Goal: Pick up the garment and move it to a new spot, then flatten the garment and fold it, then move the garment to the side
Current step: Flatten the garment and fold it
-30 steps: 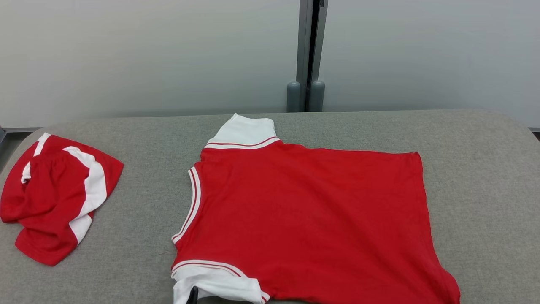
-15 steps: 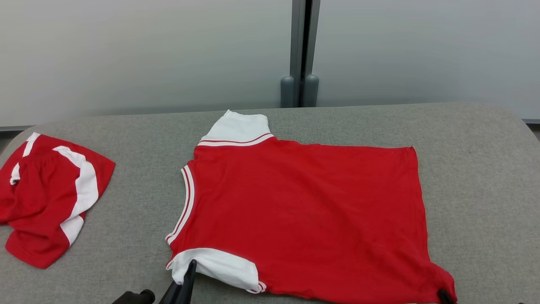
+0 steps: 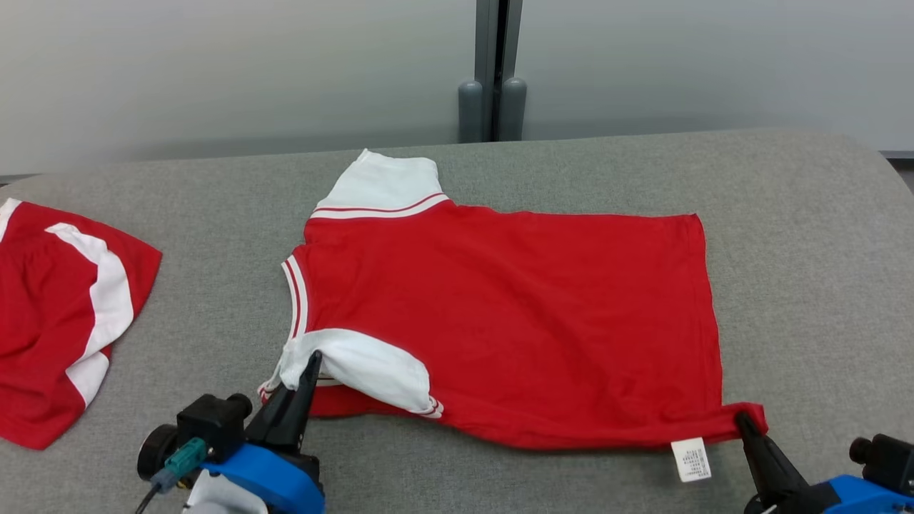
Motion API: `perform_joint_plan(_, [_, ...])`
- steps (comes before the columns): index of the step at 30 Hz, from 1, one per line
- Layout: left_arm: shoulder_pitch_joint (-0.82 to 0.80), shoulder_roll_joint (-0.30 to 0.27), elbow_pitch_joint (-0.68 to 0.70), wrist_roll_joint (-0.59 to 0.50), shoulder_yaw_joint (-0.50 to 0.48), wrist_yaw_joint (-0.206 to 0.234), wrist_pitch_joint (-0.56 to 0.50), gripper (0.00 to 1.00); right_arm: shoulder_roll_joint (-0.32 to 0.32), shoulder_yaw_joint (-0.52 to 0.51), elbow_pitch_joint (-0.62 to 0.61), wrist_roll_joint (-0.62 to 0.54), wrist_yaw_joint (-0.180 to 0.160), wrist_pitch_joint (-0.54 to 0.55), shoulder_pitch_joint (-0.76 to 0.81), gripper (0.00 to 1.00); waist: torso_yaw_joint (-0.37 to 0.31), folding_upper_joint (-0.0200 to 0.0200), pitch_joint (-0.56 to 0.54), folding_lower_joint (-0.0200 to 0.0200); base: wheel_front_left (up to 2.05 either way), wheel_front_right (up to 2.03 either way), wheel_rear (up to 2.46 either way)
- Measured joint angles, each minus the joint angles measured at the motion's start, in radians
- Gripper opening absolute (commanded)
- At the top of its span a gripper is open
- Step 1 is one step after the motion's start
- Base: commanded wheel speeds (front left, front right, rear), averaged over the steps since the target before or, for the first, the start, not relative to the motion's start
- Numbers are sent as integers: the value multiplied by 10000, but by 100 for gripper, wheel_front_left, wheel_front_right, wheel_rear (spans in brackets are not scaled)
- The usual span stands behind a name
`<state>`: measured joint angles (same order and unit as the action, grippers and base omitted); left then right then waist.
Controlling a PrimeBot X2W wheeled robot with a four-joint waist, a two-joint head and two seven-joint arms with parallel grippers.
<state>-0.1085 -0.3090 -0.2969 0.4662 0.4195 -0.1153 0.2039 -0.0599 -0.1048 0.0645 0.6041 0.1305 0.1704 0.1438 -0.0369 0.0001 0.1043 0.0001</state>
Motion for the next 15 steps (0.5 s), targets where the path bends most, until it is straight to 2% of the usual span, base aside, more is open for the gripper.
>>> perform_joint_plan(8, [-1653,-90,-1260,19,472,-90,-69,0,-90,58,771,-132,0,119,-1369,0,-158,1,650,0,0,0,0])
perform_joint_plan(15, [-2583,-46,-2337,169,838,-136,163,0,-174,113,1457,-330,0,-219,-2155,0,-221,1,1018,-1,0,0,0])
